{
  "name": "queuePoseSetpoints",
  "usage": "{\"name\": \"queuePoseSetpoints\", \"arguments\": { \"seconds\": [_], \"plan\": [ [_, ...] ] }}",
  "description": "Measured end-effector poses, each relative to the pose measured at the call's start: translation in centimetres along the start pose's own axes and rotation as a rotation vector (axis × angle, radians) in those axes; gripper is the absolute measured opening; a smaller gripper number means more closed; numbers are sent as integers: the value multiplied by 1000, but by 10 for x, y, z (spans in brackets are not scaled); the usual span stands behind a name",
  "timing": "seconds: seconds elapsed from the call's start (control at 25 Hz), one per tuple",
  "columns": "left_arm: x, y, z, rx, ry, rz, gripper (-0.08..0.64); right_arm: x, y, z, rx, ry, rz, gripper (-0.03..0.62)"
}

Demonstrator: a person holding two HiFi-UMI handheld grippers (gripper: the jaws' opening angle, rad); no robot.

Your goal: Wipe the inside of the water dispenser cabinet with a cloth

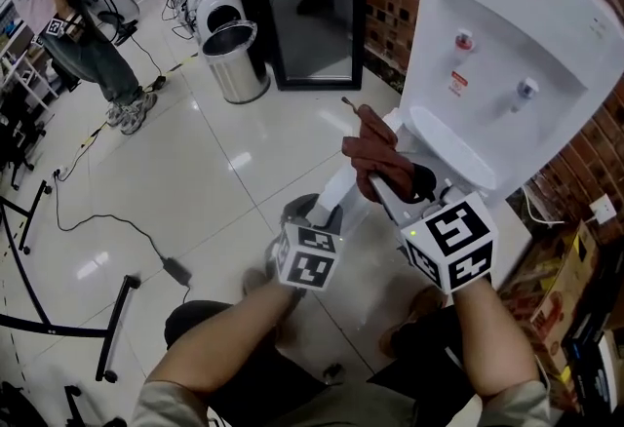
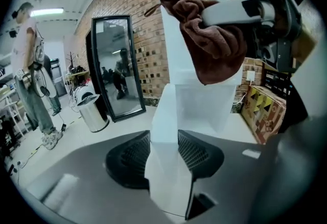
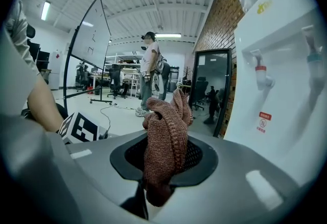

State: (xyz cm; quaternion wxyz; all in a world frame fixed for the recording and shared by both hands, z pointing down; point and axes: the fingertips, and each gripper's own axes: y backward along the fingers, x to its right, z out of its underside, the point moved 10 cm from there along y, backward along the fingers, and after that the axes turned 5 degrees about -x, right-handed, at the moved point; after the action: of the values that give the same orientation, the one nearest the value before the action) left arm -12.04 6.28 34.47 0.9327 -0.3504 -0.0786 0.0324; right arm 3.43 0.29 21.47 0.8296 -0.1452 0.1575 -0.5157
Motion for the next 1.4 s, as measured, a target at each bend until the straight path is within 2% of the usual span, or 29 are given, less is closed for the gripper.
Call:
{"name": "queuePoseSetpoints", "arguments": {
  "seconds": [0.2, 0.36, 0.76, 0.88, 1.12, 1.4],
  "plan": [
    [-22, -8, -6, -57, 37, -25, 179, -1, -20, -3, -10, 30, -43, 109],
    [-41, -18, -11, -47, 51, -62, 189, 10, -42, 0, -27, 35, -54, 109],
    [-90, -41, -19, -50, 169, -123, 178, 35, -95, 20, -92, -23, -49, 110],
    [-97, -49, -22, -37, 177, -135, 173, 38, -105, 20, -97, -30, -46, 109],
    [-110, -53, -21, 2, 207, -131, 161, 36, -119, 15, -101, -30, -47, 110],
    [-113, -54, -22, 17, 216, -117, 156, 24, -137, -4, -40, -30, -53, 110]
  ]
}}
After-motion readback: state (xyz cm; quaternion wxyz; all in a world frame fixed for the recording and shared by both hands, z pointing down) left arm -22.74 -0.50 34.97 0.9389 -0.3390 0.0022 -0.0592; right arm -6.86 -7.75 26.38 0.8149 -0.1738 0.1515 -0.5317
